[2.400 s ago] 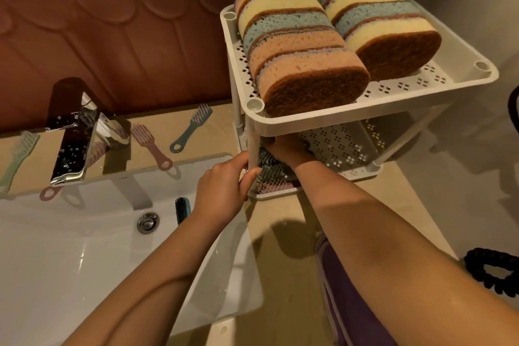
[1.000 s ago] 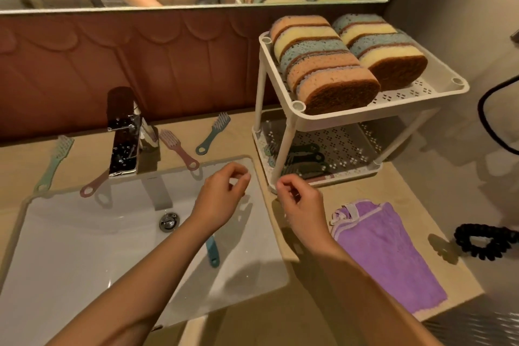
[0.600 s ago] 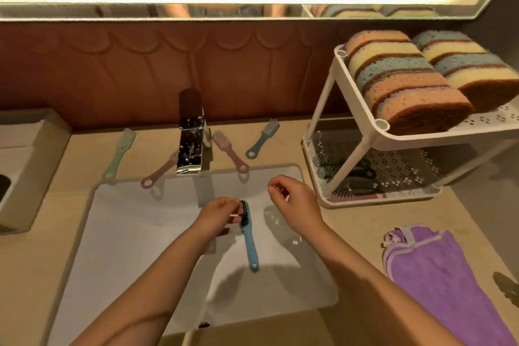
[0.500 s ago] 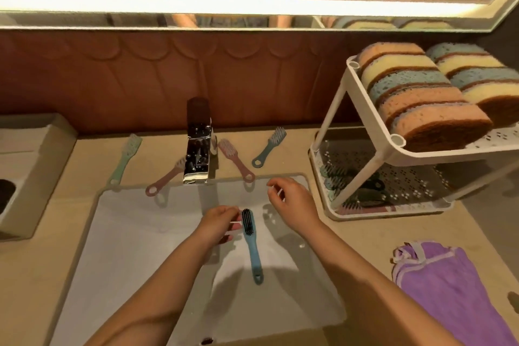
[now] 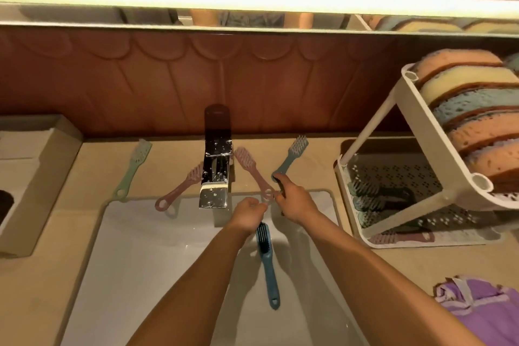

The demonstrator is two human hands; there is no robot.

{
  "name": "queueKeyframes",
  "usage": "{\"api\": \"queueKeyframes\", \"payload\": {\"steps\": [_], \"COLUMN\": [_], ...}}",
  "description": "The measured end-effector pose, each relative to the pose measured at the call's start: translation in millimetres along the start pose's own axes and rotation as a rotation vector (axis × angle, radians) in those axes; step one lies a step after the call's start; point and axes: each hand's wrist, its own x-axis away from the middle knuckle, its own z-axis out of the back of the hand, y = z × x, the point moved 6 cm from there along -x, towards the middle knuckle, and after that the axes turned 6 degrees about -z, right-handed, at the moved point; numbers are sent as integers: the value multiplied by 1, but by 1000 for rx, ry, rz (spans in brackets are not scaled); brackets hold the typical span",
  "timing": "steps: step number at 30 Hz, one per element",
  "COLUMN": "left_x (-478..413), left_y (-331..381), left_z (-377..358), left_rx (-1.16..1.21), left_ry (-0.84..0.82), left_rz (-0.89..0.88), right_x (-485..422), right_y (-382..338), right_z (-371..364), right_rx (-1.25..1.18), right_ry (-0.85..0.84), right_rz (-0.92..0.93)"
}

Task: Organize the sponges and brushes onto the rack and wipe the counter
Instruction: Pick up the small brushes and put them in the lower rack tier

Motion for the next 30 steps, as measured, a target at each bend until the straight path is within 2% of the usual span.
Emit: {"api": "queueKeyframes", "payload": {"steps": [4, 7, 10, 14, 17, 20, 25, 28, 30], "left_x": [-6, -11, -11, -4, 15, 42, 100, 136, 154], "left_y": [3, 3, 1, 8, 19, 22, 9, 2, -6], "left_z": [-6, -14, -18, -17, -13, -17, -13, -8, -6], "left_rx": [82, 295, 426, 557, 453, 420, 421, 473, 523], "left_ry": [-17, -52, -17, 57, 107, 45, -36, -109, -135], "left_rz": [41, 100, 170, 95, -5, -79, -54, 9, 62], "right_x": [7, 13, 25, 40, 52, 72, 123, 152, 172], "right_y": [6, 13, 19, 15, 15, 16, 14, 19, 27], "right_z": [-1, -2, 2, 14, 17, 15, 6, -2, -8], "right_rx": [-151, -342, -555, -761, -1003, -1322, -1669, -1766, -1685], "right_ry": [60, 133, 239, 329, 280, 152, -93, -155, -145], "right_rz": [-46, -116, -198, -202, -241, -317, -371, -406, -441]}}
